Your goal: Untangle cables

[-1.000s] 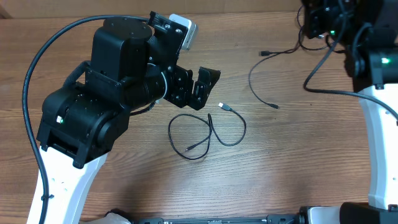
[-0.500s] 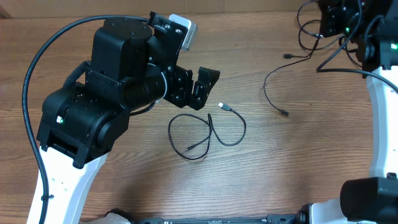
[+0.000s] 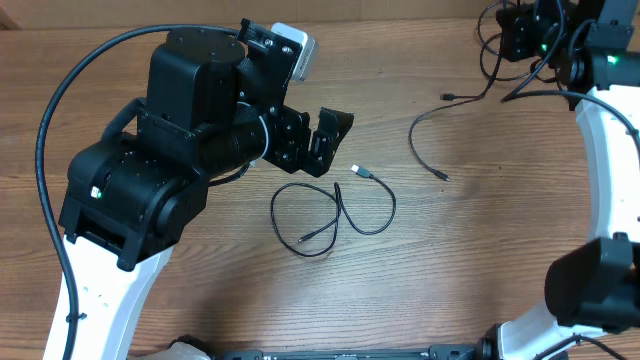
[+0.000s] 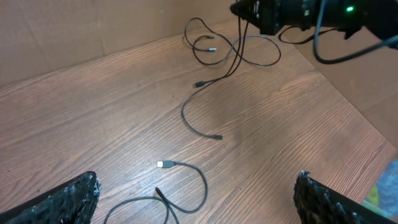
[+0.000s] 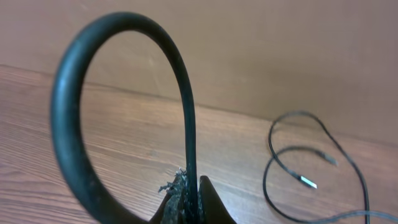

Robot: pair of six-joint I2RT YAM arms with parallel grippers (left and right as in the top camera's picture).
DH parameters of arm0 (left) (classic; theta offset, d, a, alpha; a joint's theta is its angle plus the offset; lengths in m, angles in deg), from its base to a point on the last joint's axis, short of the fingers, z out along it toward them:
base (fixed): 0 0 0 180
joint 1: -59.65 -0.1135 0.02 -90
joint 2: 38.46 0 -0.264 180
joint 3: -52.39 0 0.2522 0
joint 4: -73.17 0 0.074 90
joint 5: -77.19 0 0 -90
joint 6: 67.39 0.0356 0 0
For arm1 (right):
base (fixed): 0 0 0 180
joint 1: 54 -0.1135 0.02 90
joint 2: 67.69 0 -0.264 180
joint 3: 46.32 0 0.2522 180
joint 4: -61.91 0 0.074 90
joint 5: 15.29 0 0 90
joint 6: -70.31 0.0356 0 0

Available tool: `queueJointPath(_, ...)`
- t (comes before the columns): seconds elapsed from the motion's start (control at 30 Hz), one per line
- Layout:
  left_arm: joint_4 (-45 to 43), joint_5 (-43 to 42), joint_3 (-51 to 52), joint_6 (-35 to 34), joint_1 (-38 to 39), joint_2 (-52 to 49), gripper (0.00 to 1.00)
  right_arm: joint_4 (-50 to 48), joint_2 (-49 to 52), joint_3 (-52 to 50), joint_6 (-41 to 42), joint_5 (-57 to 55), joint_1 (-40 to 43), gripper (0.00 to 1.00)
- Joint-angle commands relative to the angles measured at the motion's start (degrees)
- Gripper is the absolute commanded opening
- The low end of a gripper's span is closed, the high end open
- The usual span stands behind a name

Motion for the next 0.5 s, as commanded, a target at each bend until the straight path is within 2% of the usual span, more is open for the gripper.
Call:
queueJointPath(0.0,-0.22,0.33,0.24,0.81,0.04,0.48,1.00,-0.44,0.26,1.11,0.04,0.35,2.03,0.04)
queueJointPath(0.47,-0.22,0.33,0.24,0.81,0.04,0.48,1.00,1.18,2.27,1.09,-0.35,0.33,12.37,0.04)
